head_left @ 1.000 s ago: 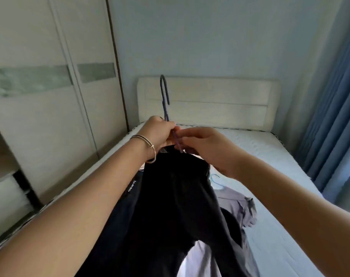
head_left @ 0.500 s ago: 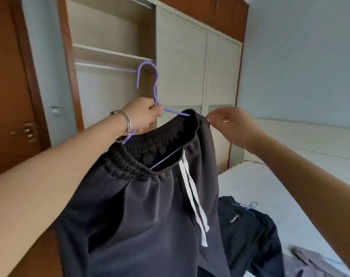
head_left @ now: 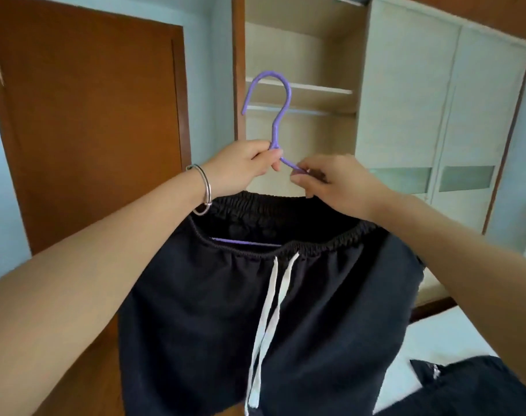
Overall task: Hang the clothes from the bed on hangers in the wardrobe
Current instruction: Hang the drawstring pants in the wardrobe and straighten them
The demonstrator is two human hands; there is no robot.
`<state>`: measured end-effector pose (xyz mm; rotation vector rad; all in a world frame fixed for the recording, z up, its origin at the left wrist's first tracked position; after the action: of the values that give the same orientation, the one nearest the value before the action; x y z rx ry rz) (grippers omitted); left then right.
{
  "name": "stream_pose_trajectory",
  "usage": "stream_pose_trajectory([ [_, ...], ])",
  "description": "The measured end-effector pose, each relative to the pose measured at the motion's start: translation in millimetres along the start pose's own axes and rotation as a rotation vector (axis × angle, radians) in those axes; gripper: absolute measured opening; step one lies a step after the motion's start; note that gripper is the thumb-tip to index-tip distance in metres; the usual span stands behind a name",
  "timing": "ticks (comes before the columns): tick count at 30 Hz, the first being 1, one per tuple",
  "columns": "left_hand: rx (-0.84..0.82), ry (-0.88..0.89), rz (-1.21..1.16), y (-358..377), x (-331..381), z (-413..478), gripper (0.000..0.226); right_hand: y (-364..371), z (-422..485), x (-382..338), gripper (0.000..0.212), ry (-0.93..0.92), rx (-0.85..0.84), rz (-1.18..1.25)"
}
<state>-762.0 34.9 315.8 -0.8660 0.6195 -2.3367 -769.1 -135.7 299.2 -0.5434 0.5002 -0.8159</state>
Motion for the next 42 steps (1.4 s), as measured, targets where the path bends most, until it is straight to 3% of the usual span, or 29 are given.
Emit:
stream_pose_trajectory([
  [3, 0.053, 0.079, 0.112, 13.4, -35.6, 18.1, 0.031, 40.2, 28.2, 3.2, 0.017, 0.050, -0.045, 0.166],
  [7, 0.248, 0.110, 0.306, 29.2, -92.4, 51.7, 0.030, 88.3, 64.9, 39.0, 0.013, 0.172, 0.006, 0.295],
  [9, 0.310, 0.224, 0.353, 35.4, -124.0, 57.5, 0.030, 110.5, 85.8, 63.6, 0.012, 0.213, 0.034, 0.334],
  [12, 0.109, 0.427, 0.411, 58.3, -168.5, 60.0, 0.051, 137.1, 126.1, 100.5, 0.013, 0.268, 0.072, 0.398],
  [15, -0.136, 0.526, 0.731, 87.3, -221.6, 78.9, 0.054, 160.1, 168.2, 127.3, 0.010, 0.307, 0.065, 0.482],
  [17, -0.149, 0.473, 0.829, 92.9, -247.8, 105.4, 0.053, 175.7, 192.0, 141.2, 0.010, 0.300, 0.052, 0.490],
  [23, -0.156, 0.479, 0.774, 100.1, -298.7, 180.0, 0.067, 216.2, 233.3, 185.7, 0.020, 0.285, 0.053, 0.384],
  [28, -0.246, 0.454, 0.810, 117.4, -354.0, 229.0, 0.038, 249.2, 262.7, 222.8, 0.027, 0.301, 0.044, 0.270],
  [32, -0.206, 0.447, 0.697, 131.9, -409.2, 266.2, 0.039, 274.0, 289.0, 248.1, 0.023, 0.365, 0.060, 0.203],
  [37, 0.065, 0.654, 0.503, 151.0, -472.0, 338.5, 0.040, 285.4, 326.6, 277.7, 0.010, 0.473, 0.138, 0.104],
  [40, 0.137, 0.520, 0.157, 179.7, -461.3, 375.0, 0.029, 288.7, 337.0, 293.8, 0.014, 0.549, 0.188, 0.041],
  [42, 0.093, 0.343, -0.139, 205.8, -438.9, 393.6, 0.024, 293.6, 339.8, 304.5, 0.014, 0.624, 0.213, -0.010],
])
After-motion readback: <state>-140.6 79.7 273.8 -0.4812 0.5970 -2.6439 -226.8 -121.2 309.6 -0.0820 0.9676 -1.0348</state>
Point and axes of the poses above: each hand's wrist, its own z-axis towards the middle knuckle, its own y-axis out of the palm, x = y × z, the point moved 1 cm from there along z, towards the middle knuckle, and after that the axes turned 10 degrees about x, right-handed, at the moved point
